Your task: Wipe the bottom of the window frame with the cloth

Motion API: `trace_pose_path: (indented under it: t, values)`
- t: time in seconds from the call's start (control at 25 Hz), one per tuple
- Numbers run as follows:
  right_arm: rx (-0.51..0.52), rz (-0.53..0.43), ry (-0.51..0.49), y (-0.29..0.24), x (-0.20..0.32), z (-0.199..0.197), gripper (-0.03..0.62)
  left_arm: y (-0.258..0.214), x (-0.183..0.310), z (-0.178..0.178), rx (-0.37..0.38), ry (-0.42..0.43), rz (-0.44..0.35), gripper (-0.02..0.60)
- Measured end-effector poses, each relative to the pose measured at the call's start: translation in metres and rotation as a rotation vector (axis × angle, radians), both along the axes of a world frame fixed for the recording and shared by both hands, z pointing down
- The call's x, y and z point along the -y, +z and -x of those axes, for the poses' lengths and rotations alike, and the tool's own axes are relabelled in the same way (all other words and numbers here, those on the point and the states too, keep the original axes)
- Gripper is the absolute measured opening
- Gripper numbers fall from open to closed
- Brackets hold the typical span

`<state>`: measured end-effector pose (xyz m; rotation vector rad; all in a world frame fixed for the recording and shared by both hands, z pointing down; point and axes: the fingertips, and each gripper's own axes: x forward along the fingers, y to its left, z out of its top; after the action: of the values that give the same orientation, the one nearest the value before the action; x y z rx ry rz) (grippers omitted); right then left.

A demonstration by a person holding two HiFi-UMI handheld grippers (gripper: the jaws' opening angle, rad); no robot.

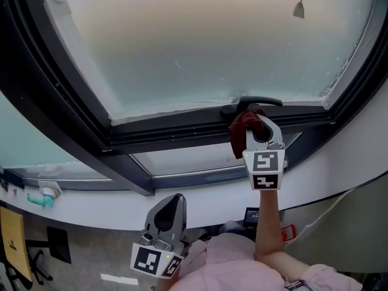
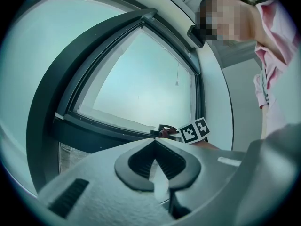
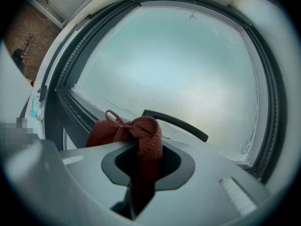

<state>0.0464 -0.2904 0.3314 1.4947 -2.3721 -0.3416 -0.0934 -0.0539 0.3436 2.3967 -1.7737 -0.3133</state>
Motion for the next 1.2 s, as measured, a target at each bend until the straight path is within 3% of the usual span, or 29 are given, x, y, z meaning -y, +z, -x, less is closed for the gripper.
trace_pose_path:
  t: [1.2]
  values:
    - [0.020,0.031,-0.011,0.001,0.005,-0.011,0.064,0.000,0.010,-0.008,0.013,-0.003,0.006,0.002]
